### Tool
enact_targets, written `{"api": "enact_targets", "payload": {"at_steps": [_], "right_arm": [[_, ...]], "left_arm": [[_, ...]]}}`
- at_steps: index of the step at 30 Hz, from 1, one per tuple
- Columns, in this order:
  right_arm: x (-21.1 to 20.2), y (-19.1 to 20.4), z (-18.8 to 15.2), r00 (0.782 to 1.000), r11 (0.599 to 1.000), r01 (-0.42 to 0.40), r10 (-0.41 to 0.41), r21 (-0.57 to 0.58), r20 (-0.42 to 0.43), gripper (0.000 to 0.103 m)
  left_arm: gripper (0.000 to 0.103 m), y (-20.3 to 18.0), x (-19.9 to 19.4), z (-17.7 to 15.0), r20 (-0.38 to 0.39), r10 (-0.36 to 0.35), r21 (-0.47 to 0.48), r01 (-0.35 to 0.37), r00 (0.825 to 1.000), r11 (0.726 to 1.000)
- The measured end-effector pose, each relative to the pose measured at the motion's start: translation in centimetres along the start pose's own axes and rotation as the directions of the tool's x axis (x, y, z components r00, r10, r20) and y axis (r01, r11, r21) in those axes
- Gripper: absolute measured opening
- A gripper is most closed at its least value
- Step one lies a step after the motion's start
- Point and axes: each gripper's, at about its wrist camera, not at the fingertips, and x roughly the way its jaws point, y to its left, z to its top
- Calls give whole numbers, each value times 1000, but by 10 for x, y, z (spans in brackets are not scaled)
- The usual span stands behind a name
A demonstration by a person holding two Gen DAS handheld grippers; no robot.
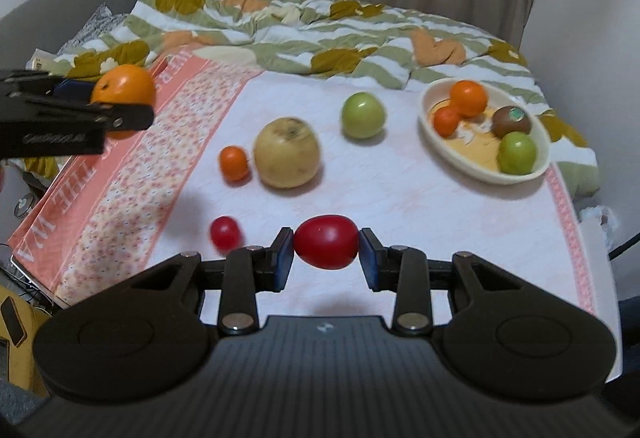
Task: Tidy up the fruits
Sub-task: 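Carry the orange and tomato to the cream bowl and open both tools to release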
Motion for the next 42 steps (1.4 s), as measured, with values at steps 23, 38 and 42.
{"api": "enact_targets", "payload": {"at_steps": [23, 38, 42], "right_arm": [[-1, -206, 48, 996, 994, -36, 44, -100, 82, 50], [52, -278, 84, 999, 998, 46, -47, 31, 28, 50], [66, -285, 87, 998, 997, 57, -58, 58, 8, 50]], "left_arm": [[64, -175, 38, 83, 20, 46, -131, -43, 999, 990], [64, -218, 143, 118, -97, -104, -51, 99, 990, 994], [64, -223, 174, 118, -150, -134, -25, 132, 980, 991]]}}
